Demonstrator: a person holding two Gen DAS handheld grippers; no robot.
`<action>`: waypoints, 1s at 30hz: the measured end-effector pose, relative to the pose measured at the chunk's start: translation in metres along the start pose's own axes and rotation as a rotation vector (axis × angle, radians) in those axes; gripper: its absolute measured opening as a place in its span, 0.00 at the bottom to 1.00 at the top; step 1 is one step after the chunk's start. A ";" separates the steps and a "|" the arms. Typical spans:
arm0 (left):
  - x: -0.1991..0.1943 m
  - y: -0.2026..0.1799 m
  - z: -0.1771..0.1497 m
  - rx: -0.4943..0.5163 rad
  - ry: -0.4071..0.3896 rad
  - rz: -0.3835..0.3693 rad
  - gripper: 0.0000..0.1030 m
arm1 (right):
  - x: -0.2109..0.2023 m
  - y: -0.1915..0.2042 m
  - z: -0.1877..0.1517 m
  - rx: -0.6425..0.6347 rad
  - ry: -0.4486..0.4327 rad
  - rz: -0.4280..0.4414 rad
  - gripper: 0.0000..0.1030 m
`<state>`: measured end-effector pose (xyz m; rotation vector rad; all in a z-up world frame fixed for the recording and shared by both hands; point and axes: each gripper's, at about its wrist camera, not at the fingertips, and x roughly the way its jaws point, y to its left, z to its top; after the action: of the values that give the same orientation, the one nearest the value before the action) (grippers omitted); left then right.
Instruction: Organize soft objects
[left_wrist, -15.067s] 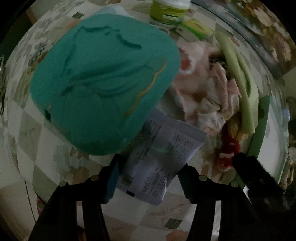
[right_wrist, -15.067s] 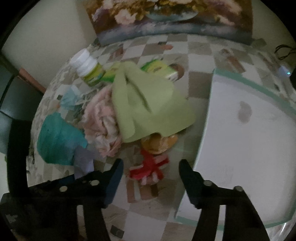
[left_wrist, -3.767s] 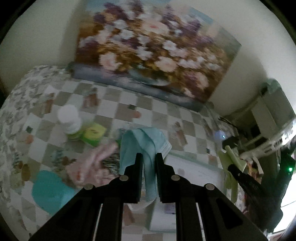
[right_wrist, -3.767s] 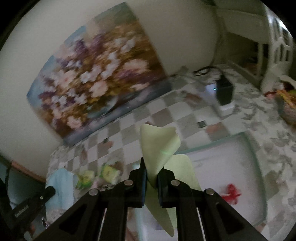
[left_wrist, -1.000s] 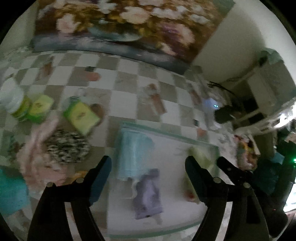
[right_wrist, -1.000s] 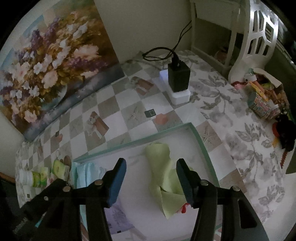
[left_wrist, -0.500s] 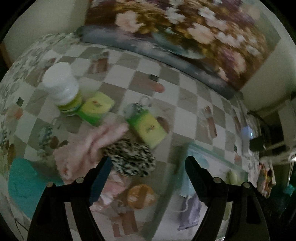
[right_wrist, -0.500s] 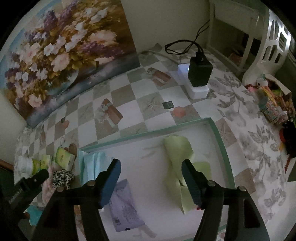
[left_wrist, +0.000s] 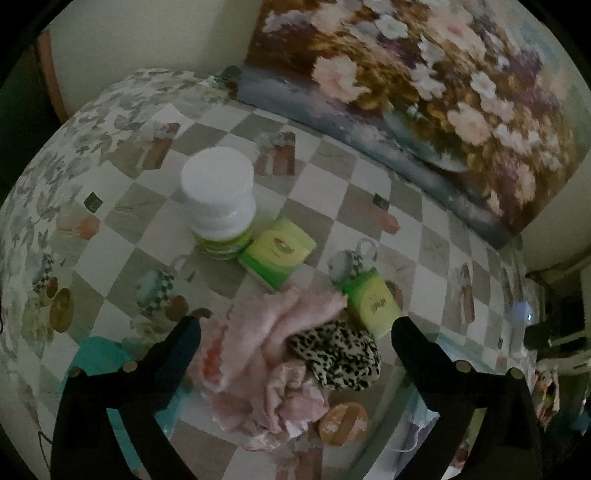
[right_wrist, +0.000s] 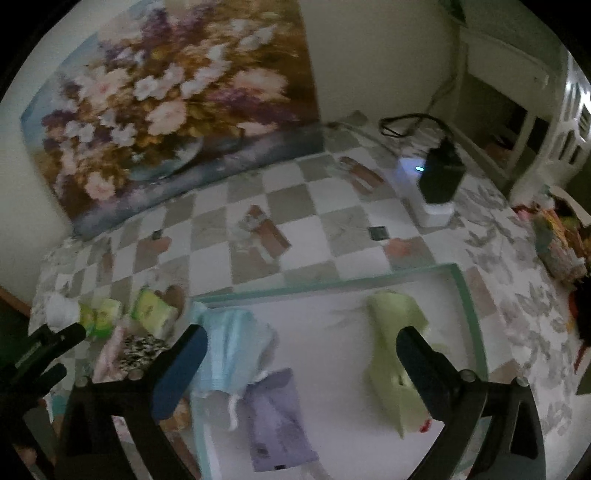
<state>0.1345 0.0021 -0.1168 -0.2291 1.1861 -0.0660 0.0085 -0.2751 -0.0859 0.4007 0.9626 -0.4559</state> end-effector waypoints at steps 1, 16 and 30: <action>-0.001 0.002 0.001 -0.005 -0.005 -0.001 1.00 | 0.001 0.004 -0.001 -0.012 0.003 -0.001 1.00; 0.002 0.029 0.013 -0.081 0.005 -0.023 1.00 | 0.018 0.042 -0.014 -0.101 0.049 0.040 1.00; 0.008 0.062 0.025 -0.127 -0.010 -0.012 1.00 | 0.036 0.111 -0.031 -0.206 0.086 0.221 1.00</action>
<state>0.1563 0.0646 -0.1288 -0.3481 1.1805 0.0004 0.0644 -0.1731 -0.1191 0.3368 1.0250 -0.1379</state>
